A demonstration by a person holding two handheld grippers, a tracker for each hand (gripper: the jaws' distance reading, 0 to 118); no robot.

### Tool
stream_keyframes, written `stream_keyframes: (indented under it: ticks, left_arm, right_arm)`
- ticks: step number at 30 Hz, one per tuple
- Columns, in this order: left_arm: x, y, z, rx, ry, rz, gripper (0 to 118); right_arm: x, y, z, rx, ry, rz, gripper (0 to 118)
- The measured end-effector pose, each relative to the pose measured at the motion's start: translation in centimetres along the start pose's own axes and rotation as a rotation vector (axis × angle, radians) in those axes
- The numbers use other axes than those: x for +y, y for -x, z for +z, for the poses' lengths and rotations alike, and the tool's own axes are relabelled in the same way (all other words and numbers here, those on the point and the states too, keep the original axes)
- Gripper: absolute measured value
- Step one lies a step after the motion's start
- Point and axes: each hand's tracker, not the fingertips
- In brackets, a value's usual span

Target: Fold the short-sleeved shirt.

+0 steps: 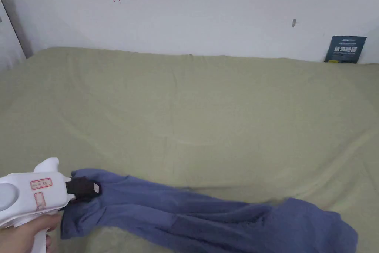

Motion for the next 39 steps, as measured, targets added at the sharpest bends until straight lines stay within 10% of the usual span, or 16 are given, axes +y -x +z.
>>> stream_keyframes:
  ticks: [9, 14, 15, 17, 19, 25, 28, 29, 39]
  left_arm:
    - [-6.9, -13.9, -5.0, -0.211, 0.071, -0.214, 3]
    - [-11.5, -16.7, -12.8, -0.085, 0.179, -0.251, 10]
    - [-11.9, -16.7, -13.6, -0.067, 0.167, -0.255, 25]
    - [-11.8, -16.3, -13.6, -0.133, 0.178, -0.252, 101]
    - [-11.4, -16.4, -11.6, -0.251, 0.167, -0.263, 116]
    - [-9.0, -14.5, -2.2, -0.244, -0.153, -0.243, 111]
    - [-8.9, -11.7, -2.2, -0.149, -0.156, -0.186, 15]
    - [-9.0, -11.4, -3.3, -0.129, -0.131, -0.184, 6]
    - [-13.4, -17.7, -13.6, -0.196, 0.159, -0.227, 6]
  right_arm:
    - [0.6, 0.1, 1.3, 0.043, -0.056, 0.007, 0]
    - [0.6, -0.7, 2.0, 0.058, -0.075, -0.056, 0]
    - [0.7, -0.8, 2.1, 0.057, -0.081, -0.06, 0]
    - [0.8, -0.9, 2.3, 0.058, -0.091, -0.062, 0]
    - [0.7, -0.9, 2.2, 0.063, -0.094, -0.063, 0]
    - [0.4, -1.2, 1.5, 0.076, -0.069, -0.077, 0]
    - [0.4, -1.4, 1.4, 0.07, -0.066, -0.084, 0]
    - [0.4, -1.5, 1.4, 0.07, -0.066, -0.089, 0]
    - [0.1, -2.1, 1.3, 0.046, -0.052, -0.115, 0]
